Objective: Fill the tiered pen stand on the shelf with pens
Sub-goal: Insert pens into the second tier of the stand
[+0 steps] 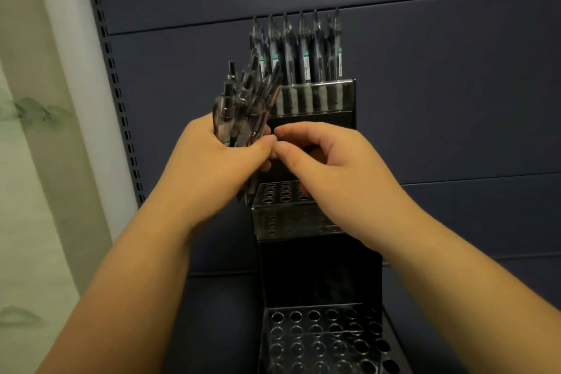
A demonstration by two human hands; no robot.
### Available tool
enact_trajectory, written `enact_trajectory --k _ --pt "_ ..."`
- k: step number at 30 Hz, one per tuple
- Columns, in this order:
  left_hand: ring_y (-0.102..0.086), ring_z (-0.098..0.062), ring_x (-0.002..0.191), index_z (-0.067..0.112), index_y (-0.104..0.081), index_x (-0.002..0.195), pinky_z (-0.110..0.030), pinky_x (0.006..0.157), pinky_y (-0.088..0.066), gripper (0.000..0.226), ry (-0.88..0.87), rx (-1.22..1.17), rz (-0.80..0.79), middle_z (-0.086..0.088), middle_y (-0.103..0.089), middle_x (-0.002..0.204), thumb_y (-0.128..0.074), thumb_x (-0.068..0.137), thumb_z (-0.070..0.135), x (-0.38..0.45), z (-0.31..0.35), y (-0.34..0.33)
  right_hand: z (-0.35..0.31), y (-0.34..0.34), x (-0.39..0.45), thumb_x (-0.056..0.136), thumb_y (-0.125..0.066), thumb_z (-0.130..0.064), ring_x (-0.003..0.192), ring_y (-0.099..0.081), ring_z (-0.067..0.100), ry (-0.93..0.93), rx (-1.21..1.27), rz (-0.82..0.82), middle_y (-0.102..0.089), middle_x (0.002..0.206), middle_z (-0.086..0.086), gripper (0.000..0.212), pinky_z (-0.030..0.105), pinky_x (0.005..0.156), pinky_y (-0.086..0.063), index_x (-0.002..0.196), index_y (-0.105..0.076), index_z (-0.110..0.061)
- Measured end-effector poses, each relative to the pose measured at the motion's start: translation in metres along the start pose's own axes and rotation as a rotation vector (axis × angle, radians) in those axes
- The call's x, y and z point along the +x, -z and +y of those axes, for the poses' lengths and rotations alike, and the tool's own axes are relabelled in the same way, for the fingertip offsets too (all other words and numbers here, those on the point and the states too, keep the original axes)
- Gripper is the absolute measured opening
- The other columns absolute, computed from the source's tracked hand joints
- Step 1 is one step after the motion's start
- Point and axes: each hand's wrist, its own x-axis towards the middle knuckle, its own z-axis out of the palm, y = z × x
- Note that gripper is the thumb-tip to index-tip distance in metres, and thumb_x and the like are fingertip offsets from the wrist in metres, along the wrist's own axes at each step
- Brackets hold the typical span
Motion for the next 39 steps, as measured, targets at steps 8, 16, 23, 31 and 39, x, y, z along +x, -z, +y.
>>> enact_trajectory --k 8,16,23,31,39 --pt "-0.074 -0.014 0.077 0.019 -0.076 0.092 -0.029 0.072 -0.061 0.019 -0.143 0.043 -0.221 -0.001 -0.076 0.081 -0.070 0.086 0.002 -0.005 0.010 0.009 -0.006 0.003 -0.001 0.098 -0.061 -0.006 0.058 -0.061 -0.001 -0.004 0.491 -0.073 -0.069 0.069 -0.009 0.017 0.008 0.051 -0.043 0.104 -0.074 -0.015" --pt "-0.072 -0.013 0.071 0.019 -0.072 0.089 -0.021 0.067 -0.055 0.009 -0.100 -0.133 -0.224 -0.002 -0.078 0.083 -0.073 0.080 0.020 -0.011 0.015 0.011 -0.011 0.016 0.000 0.099 -0.062 -0.013 0.066 -0.052 0.006 0.020 0.630 0.102 -0.061 0.077 -0.006 0.016 0.018 0.048 -0.038 0.091 -0.074 -0.020" --pt "-0.065 -0.013 0.062 0.020 -0.071 0.082 -0.031 0.065 -0.054 0.009 0.119 -0.245 0.002 -0.002 -0.073 0.072 -0.074 0.083 0.028 -0.012 -0.016 0.020 -0.007 0.018 0.004 0.102 -0.058 -0.016 0.082 -0.068 0.013 -0.016 0.707 0.255 -0.071 0.095 0.004 0.014 0.022 0.058 -0.054 0.093 -0.069 -0.014" --pt "-0.058 -0.008 0.053 0.015 -0.065 0.082 -0.021 0.048 -0.045 0.015 0.344 -0.234 0.277 0.007 -0.061 0.057 -0.071 0.091 0.025 -0.011 -0.083 0.003 0.003 0.033 0.012 0.102 -0.060 -0.015 0.084 -0.076 0.017 0.028 0.385 0.351 -0.078 0.092 0.003 0.011 0.028 0.073 -0.061 0.098 -0.070 -0.014" --pt "-0.059 -0.006 0.052 0.014 -0.065 0.084 -0.021 0.048 -0.046 0.013 0.365 -0.268 0.264 0.005 -0.062 0.060 -0.070 0.091 0.024 -0.014 -0.090 -0.005 -0.001 0.009 0.027 0.097 -0.067 -0.018 0.078 -0.076 0.013 -0.049 0.123 0.196 -0.077 0.083 0.001 0.005 0.031 0.074 -0.064 0.095 -0.071 -0.019"
